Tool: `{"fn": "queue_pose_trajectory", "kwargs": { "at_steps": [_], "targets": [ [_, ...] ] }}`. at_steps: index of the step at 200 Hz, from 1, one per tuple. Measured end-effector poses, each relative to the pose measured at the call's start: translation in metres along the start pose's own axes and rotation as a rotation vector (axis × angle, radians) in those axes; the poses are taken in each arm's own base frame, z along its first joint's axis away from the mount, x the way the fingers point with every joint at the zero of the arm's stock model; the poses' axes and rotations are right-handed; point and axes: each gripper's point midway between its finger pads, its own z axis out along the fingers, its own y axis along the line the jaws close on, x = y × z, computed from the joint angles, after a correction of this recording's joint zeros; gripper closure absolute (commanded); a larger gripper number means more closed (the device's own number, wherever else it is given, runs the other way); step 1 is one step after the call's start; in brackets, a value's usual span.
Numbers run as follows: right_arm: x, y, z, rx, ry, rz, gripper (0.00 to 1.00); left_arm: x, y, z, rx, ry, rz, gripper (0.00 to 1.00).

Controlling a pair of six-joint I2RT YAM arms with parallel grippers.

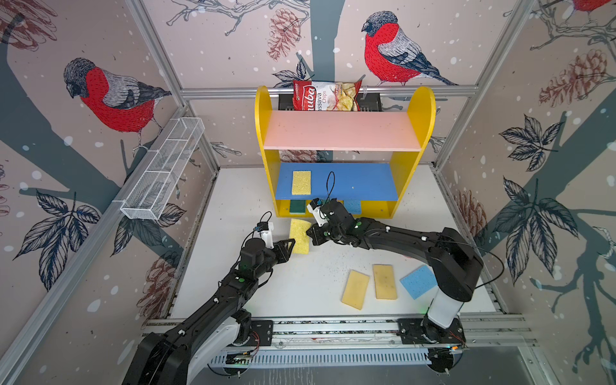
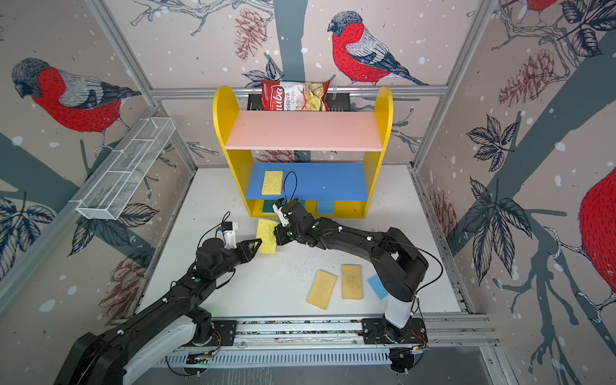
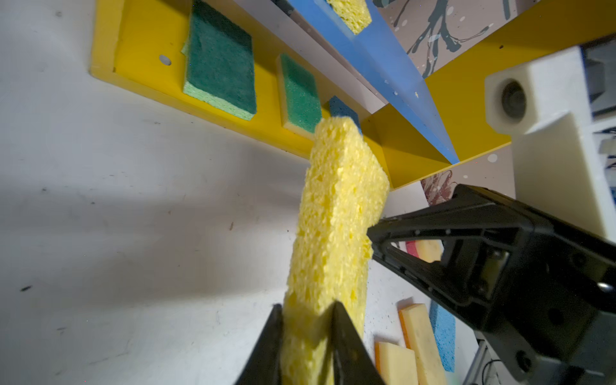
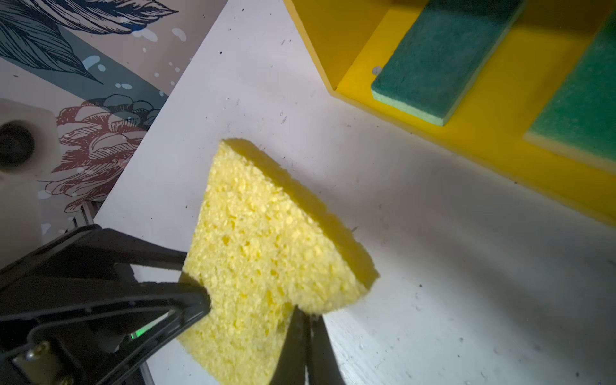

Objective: Arrange cleaning sponges on a shelf
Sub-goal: Pick up the cleaning sponge from the bottom-center of the table.

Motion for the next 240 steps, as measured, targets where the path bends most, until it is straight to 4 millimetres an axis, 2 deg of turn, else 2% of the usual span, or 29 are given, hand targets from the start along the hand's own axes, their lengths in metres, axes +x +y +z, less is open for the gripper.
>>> {"fn": "queue_pose_trajectory", "kwargs": {
  "at_steps": [16,19,27,40,49,56,74,133,155,202,240],
  "targets": [
    [-0.006,-0.003,-0.006,-0.003,-0.023,0.008,1.0,-0.005,-0.006,0.0,0.019,-0.009,0.003,0.95],
    [-0.007,-0.004,-0.007,-0.007,-0.028,0.009,1.0,-0.006,-0.007,0.0,0.021,-0.011,0.001,1.0],
    [-0.009,-0.005,-0.01,-0.018,-0.039,0.014,0.96,-0.008,-0.011,0.0,0.038,-0.014,0.003,1.0],
    [-0.012,-0.005,-0.014,-0.038,-0.054,0.029,0.8,-0.011,-0.017,0.0,0.056,-0.022,0.009,1.0],
    [-0.014,-0.006,-0.017,-0.044,-0.067,0.047,0.61,-0.013,-0.018,0.0,0.061,-0.028,-0.001,1.0],
    [-0.015,-0.005,-0.019,-0.049,-0.077,0.046,0.51,-0.013,-0.018,0.0,0.059,-0.03,-0.007,1.0],
    [-0.016,-0.004,-0.023,-0.073,-0.102,0.063,0.41,-0.015,-0.018,0.0,0.058,-0.035,-0.009,1.0],
    [0.0,-0.012,-0.041,-0.18,-0.166,0.213,0.38,-0.036,-0.034,-0.004,0.089,-0.1,0.008,1.0],
    [0.001,0.0,-0.047,-0.256,-0.183,0.243,0.38,-0.043,-0.037,-0.005,0.09,-0.129,0.012,1.0],
    [0.0,0.035,-0.048,-0.389,-0.195,0.25,0.41,-0.046,-0.036,-0.003,0.091,-0.137,0.009,1.0],
    [0.002,0.038,-0.041,-0.418,-0.183,0.283,0.42,-0.047,-0.038,-0.003,0.099,-0.142,-0.007,1.0]
  ]
}}
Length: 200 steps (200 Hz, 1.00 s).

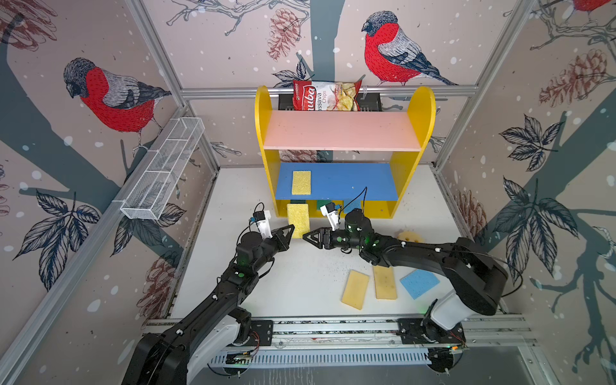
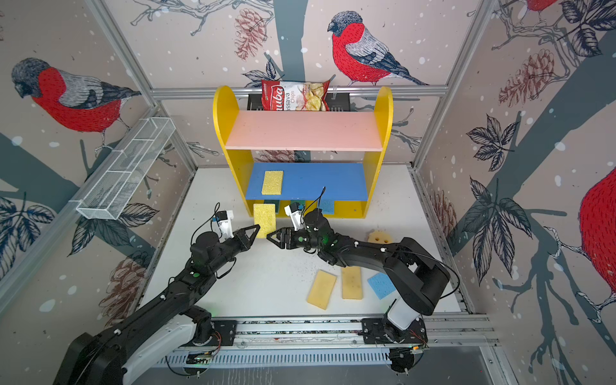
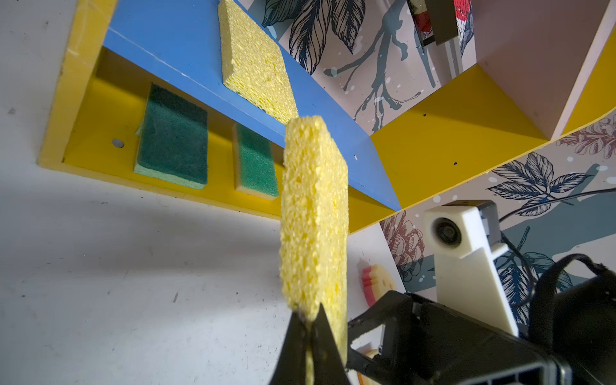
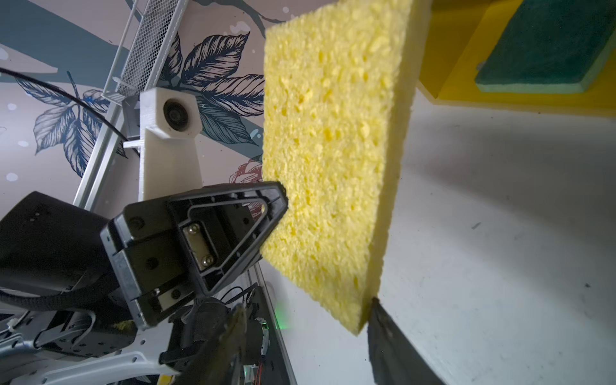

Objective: Arrange cleaning sponges on a shelf
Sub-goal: Pick up the cleaning sponge from the bottom-center of the table.

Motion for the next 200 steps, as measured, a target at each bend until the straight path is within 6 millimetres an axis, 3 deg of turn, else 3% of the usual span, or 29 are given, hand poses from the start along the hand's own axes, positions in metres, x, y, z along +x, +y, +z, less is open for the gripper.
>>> {"fn": "queue_pose_trajectory", "kwargs": {
  "at_steps": [82,98,117,138,173,189,200],
  "targets": [
    [-0.016,0.001,0.007,-0.036,-0.044,0.03,0.43,-0.003,-0.005,-0.005,0.025,-0.024,-0.013,1.0],
    [-0.016,0.002,0.01,-0.041,-0.042,0.046,0.54,-0.004,-0.005,-0.005,0.025,-0.024,-0.012,1.0],
    [-0.016,0.001,0.01,-0.039,-0.041,0.048,0.76,-0.004,-0.005,-0.005,0.024,-0.026,-0.012,1.0],
    [-0.017,0.001,0.01,-0.038,-0.043,0.051,0.93,-0.004,-0.004,-0.005,0.02,-0.027,-0.011,1.0],
    [-0.025,0.004,0.003,-0.037,-0.059,0.045,0.99,-0.006,-0.005,-0.006,0.02,-0.036,0.005,0.49],
    [-0.036,0.003,-0.004,-0.016,-0.085,0.03,0.99,-0.009,-0.009,-0.008,0.029,-0.046,0.012,0.33],
    [-0.045,0.0,-0.01,0.005,-0.105,0.018,0.99,-0.014,-0.012,-0.009,0.029,-0.06,0.021,0.27]
  ]
}}
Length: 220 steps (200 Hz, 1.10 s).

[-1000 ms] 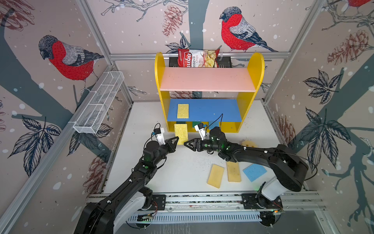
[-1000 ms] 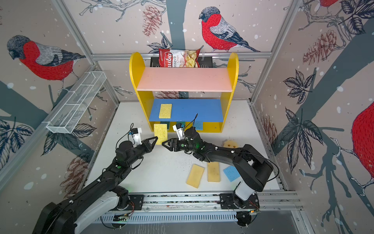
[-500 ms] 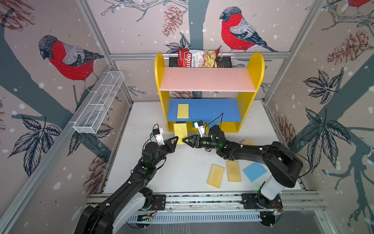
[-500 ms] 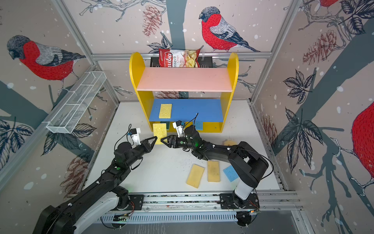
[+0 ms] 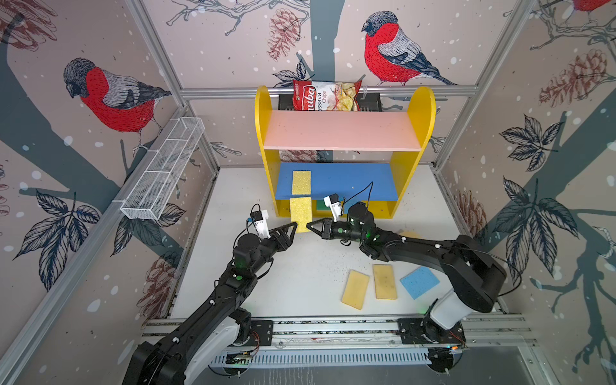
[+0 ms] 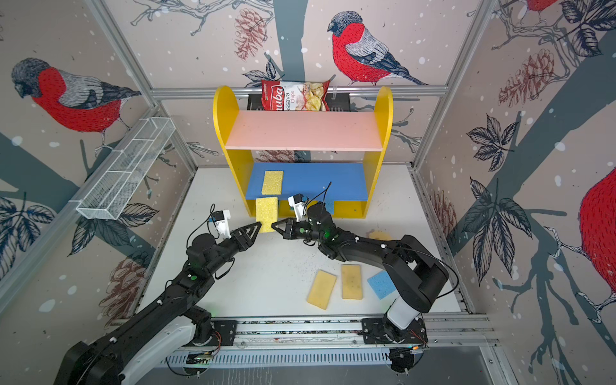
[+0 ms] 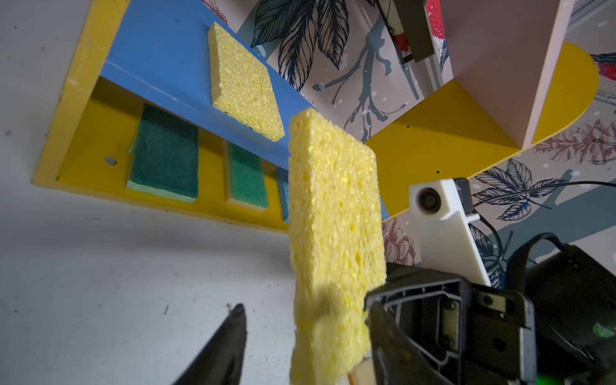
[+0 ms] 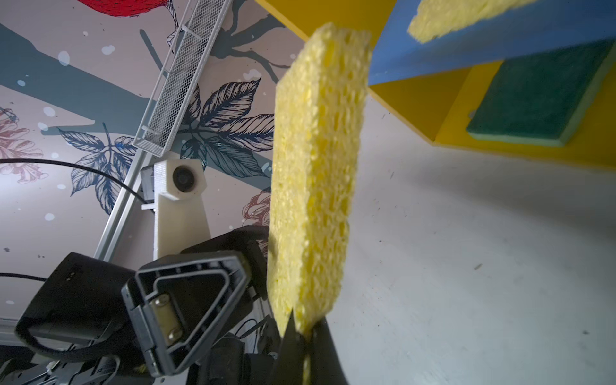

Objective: Arrange cleaning sponges on a shelf
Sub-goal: Pick up the cleaning sponge from the bottom-center of the table, then place the cleaning sponge at the shelf.

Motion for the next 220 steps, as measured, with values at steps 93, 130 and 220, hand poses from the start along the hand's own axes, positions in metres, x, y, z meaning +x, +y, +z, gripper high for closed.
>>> {"fn": "queue_pose_trajectory", "kwargs": {
  "at_steps": [93,130,220],
  "targets": [
    [-0.088,-0.061,-0.046,0.354,-0.124,-0.079,1.0,-0.015,0.013,0.001,-0.158,0.004,0.072,0.22],
    [-0.113,-0.086,-0.048,0.436,-0.122,-0.096,1.0,-0.019,0.019,0.014,-0.237,0.063,0.121,0.23],
    [-0.134,-0.12,-0.024,0.485,-0.064,-0.119,1.0,-0.018,0.018,0.056,-0.242,0.187,0.176,0.28]
  ]
}}
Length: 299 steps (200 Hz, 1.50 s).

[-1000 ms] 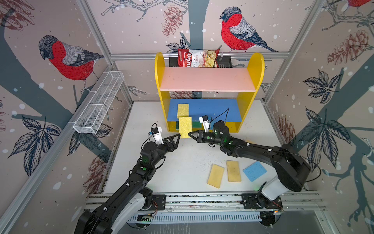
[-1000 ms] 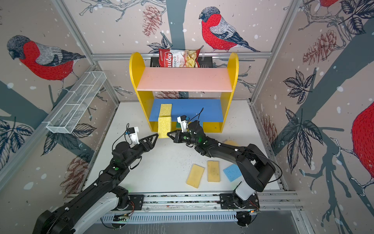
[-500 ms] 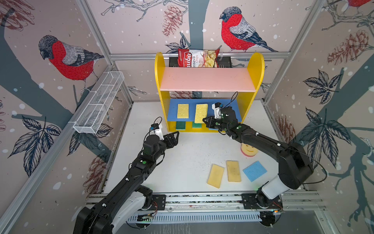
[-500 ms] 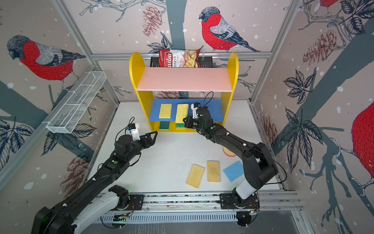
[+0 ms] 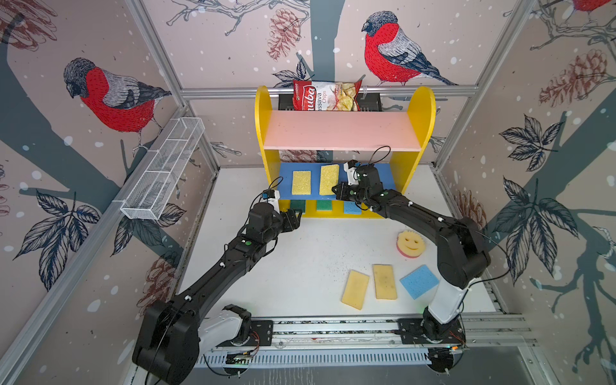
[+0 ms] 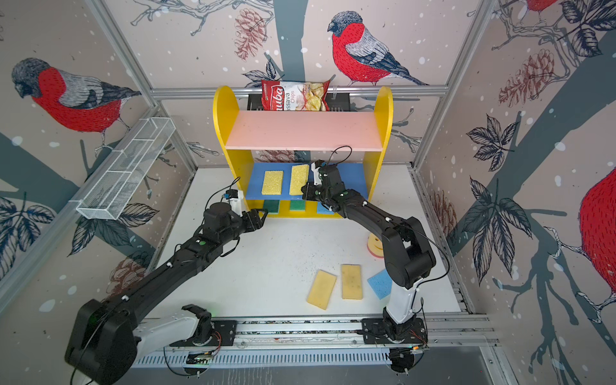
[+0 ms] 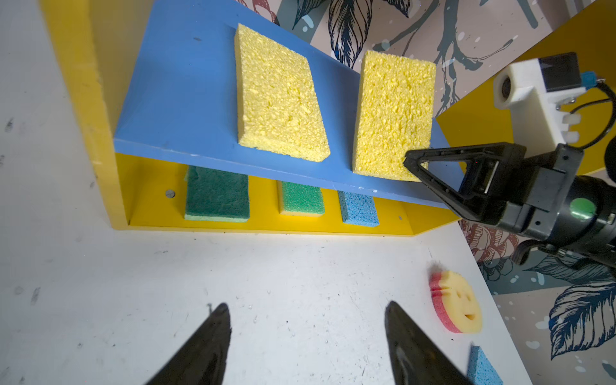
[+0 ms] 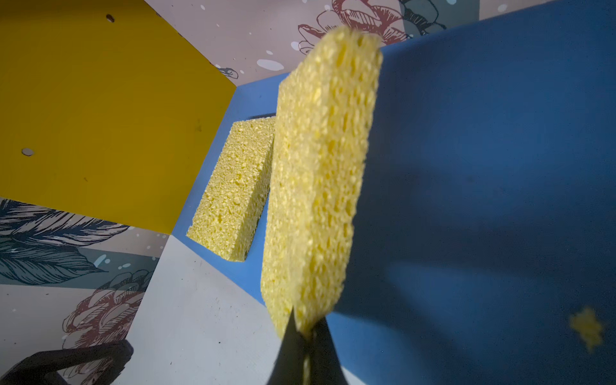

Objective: Arrange cleaning sponges on a shelf
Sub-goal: Place the cleaning sponge at the shelf.

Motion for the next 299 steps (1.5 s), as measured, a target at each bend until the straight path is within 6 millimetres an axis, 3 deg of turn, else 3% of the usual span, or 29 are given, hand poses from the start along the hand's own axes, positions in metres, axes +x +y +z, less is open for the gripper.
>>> {"fn": "queue_pose_trajectory", "kwargs": {
  "at_steps": [44,102,207,299],
  "targets": [
    [0.002,-0.01,0.013,0.028,0.05,-0.011,1.0,0.004,-0.003,0.013,0.022,0.038,0.007,0.29],
    [0.001,-0.017,0.024,0.056,0.109,-0.038,0.99,0.006,-0.006,0.016,0.045,0.048,0.007,0.28],
    [0.007,-0.017,0.013,0.072,0.142,-0.047,0.98,0.009,-0.004,0.006,0.036,0.039,0.012,0.28],
    [0.001,-0.02,0.022,0.078,0.151,-0.064,0.91,0.006,-0.001,0.002,0.018,0.023,0.019,0.28]
  ]
}}
